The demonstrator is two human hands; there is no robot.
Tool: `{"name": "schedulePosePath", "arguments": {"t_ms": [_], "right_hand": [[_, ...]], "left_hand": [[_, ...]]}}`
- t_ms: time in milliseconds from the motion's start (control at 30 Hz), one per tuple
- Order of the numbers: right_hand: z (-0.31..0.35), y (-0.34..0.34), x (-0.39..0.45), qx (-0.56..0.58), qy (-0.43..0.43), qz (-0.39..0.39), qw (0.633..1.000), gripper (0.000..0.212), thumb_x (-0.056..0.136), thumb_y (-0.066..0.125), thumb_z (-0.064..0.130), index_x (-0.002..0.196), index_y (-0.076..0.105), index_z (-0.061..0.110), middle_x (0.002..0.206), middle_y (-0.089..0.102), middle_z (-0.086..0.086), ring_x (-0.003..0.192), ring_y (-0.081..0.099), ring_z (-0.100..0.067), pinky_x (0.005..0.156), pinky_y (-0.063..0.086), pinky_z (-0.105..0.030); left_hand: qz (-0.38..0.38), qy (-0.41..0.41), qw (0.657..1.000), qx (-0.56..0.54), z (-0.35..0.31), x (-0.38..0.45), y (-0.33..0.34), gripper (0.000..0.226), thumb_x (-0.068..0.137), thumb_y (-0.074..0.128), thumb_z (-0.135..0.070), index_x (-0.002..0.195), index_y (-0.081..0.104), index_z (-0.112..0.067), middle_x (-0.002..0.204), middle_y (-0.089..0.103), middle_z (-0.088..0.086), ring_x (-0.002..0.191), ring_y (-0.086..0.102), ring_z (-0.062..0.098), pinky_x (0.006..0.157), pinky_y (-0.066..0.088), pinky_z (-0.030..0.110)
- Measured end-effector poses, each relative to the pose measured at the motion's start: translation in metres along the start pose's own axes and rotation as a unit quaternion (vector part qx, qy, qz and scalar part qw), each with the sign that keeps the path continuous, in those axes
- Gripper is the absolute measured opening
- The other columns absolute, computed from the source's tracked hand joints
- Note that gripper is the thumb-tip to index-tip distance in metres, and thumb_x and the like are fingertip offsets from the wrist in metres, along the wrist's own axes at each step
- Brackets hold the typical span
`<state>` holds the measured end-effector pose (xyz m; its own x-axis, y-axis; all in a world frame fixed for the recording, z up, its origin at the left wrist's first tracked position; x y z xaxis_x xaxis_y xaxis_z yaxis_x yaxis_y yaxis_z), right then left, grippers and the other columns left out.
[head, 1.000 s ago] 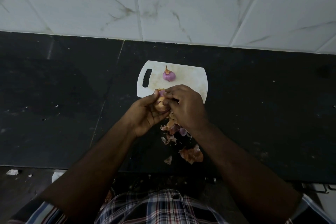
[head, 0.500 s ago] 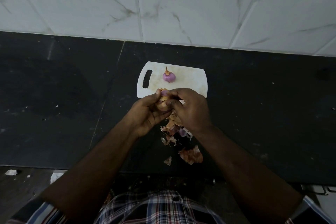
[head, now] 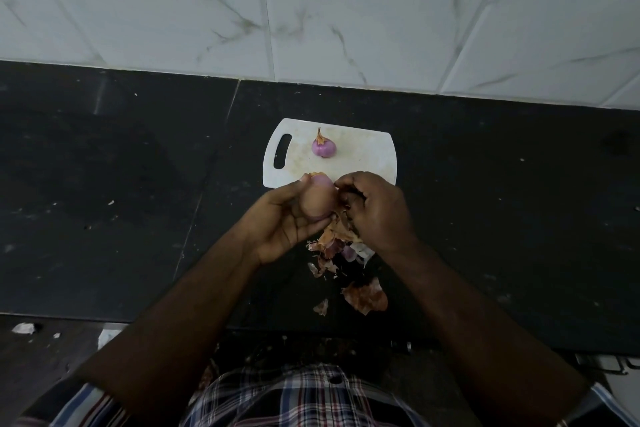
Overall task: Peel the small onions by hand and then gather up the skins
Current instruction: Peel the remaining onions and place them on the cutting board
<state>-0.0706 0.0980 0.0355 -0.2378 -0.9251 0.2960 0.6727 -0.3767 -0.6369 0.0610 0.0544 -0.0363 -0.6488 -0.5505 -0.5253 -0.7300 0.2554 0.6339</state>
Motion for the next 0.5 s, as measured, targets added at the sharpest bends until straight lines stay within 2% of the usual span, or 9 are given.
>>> {"name": "schedulePosePath", "arguments": {"t_ms": [67, 167, 333, 400, 500], "right_hand": [[-0.003, 0.003, -0.002, -0.004, -0.004, 0.026, 1.0, 0.034, 0.082, 0.054, 0.023, 0.106, 0.07, 0.004, 0.099, 0.071, -0.007, 0.092, 0.065, -0.015, 0.086, 0.049, -0.014], [-0.028, 0.001, -0.004, -0.042, 0.05, 0.043, 0.997, 0.029, 0.087, 0.061, 0.004, 0.115, 0.068, 0.009, 0.104, 0.072, -0.007, 0.098, 0.067, -0.019, 0.09, 0.055, -0.035], [-0.053, 0.002, -0.008, -0.073, 0.107, 0.127, 0.983, 0.028, 0.092, 0.061, 0.003, 0.113, 0.073, 0.016, 0.109, 0.075, 0.0, 0.102, 0.068, -0.013, 0.09, 0.054, -0.026], [-0.052, -0.006, -0.004, -0.062, 0.115, 0.106, 0.986, 0.026, 0.088, 0.067, 0.005, 0.11, 0.074, 0.017, 0.102, 0.076, 0.002, 0.095, 0.07, -0.009, 0.084, 0.056, -0.022], [-0.041, -0.022, 0.004, -0.05, 0.1, 0.033, 0.993, 0.025, 0.082, 0.076, 0.006, 0.106, 0.075, 0.015, 0.094, 0.074, 0.002, 0.085, 0.068, -0.005, 0.08, 0.057, -0.021]], "left_hand": [[0.017, -0.013, 1.0, -0.022, 0.004, -0.001, 0.0, 0.044, 0.088, 0.065, -0.033, 0.124, 0.064, -0.007, 0.112, 0.07, 0.017, 0.094, 0.071, 0.027, 0.077, 0.063, 0.035], [0.062, -0.02, 0.996, -0.066, -0.001, -0.004, 0.002, 0.046, 0.092, 0.061, -0.036, 0.13, 0.06, -0.009, 0.117, 0.067, 0.015, 0.095, 0.071, 0.025, 0.074, 0.063, 0.035], [0.048, 0.0, 0.998, -0.051, -0.012, -0.001, -0.007, 0.048, 0.092, 0.061, -0.028, 0.136, 0.052, -0.01, 0.127, 0.062, 0.02, 0.109, 0.067, 0.033, 0.086, 0.06, 0.042], [0.04, -0.003, 0.998, -0.057, -0.01, 0.001, -0.01, 0.05, 0.09, 0.064, -0.027, 0.135, 0.052, -0.009, 0.129, 0.061, 0.021, 0.111, 0.066, 0.035, 0.09, 0.059, 0.045], [0.027, -0.01, 0.998, -0.053, -0.007, 0.003, -0.014, 0.047, 0.091, 0.064, -0.028, 0.133, 0.055, -0.008, 0.13, 0.063, 0.022, 0.108, 0.068, 0.035, 0.09, 0.059, 0.044]]}}
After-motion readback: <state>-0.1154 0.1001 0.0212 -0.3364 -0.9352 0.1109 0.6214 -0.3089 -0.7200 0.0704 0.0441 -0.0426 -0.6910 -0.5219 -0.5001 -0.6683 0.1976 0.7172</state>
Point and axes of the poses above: each hand's wrist, its own x-axis towards the middle knuckle, its own y-axis out of the palm, z = x × y, the point moved 8 cm from there along x, towards the middle knuckle
